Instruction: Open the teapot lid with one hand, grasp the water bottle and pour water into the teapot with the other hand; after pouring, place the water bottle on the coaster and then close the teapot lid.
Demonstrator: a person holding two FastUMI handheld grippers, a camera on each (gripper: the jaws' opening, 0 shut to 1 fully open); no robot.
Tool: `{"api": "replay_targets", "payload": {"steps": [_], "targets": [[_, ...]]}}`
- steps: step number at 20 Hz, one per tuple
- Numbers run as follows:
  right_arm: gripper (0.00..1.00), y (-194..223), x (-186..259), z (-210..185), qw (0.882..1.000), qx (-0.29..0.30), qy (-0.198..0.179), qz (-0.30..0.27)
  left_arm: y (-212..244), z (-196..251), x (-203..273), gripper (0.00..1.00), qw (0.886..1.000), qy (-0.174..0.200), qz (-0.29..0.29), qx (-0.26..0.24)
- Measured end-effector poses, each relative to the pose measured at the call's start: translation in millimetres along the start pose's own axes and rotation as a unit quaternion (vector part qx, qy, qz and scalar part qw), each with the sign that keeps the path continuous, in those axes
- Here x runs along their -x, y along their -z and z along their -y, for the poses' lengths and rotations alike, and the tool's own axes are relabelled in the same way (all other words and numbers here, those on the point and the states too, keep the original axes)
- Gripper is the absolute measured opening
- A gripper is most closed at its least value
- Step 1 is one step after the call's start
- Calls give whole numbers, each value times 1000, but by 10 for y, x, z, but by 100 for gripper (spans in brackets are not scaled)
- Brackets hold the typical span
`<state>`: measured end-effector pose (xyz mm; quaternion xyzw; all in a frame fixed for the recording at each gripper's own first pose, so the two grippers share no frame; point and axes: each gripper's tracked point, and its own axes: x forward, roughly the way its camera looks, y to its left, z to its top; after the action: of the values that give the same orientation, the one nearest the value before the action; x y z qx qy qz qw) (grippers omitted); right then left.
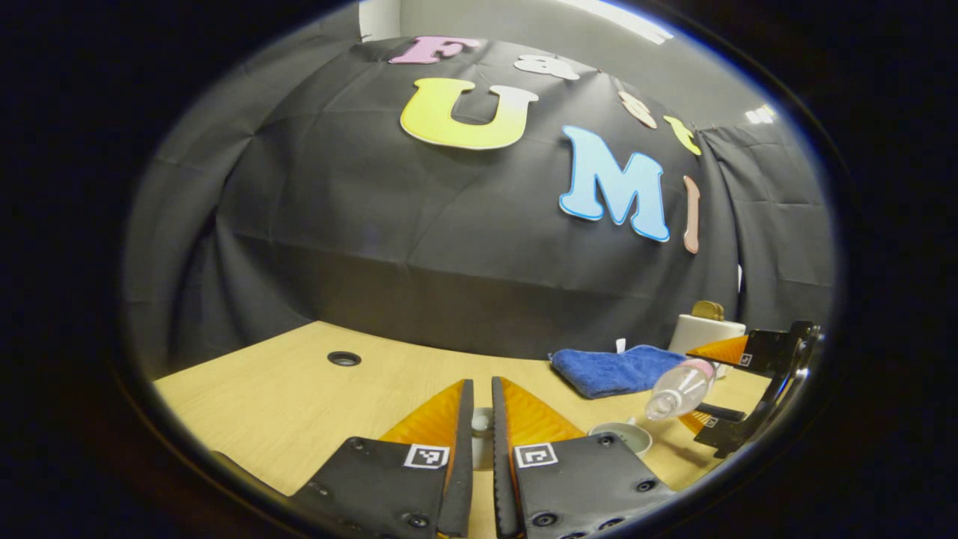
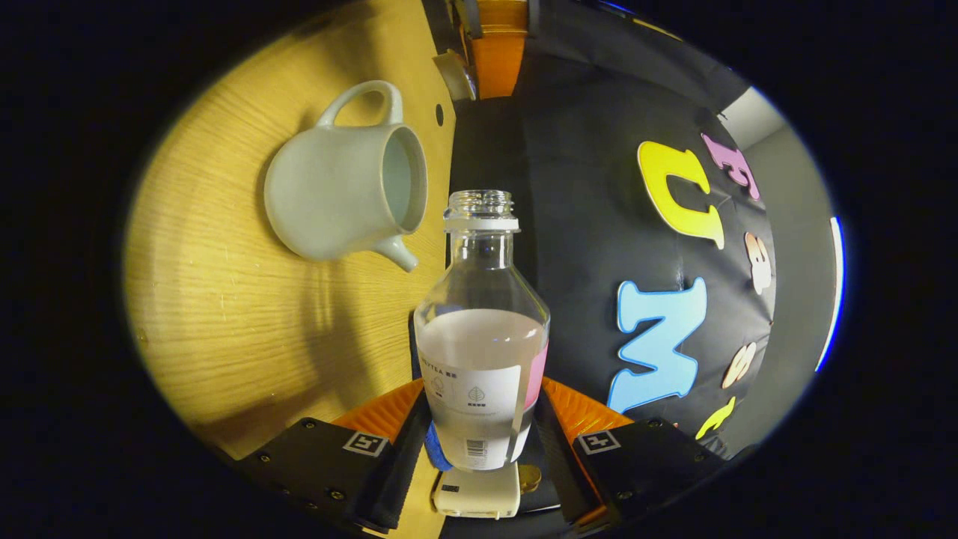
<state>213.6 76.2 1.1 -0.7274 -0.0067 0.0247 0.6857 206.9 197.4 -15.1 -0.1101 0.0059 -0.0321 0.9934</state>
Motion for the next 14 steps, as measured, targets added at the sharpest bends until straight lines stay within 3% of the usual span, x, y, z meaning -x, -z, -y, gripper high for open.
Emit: {"api": "replay_targets", "payload": {"steps": [8, 14], "targets": [[77, -65, -58, 211, 992, 119, 27, 19, -15, -21, 22, 20, 1000, 2, 1, 3], [74, -105, -49, 328, 985, 163, 47, 27, -29, -24, 28, 20, 1000, 2, 3, 6]]}}
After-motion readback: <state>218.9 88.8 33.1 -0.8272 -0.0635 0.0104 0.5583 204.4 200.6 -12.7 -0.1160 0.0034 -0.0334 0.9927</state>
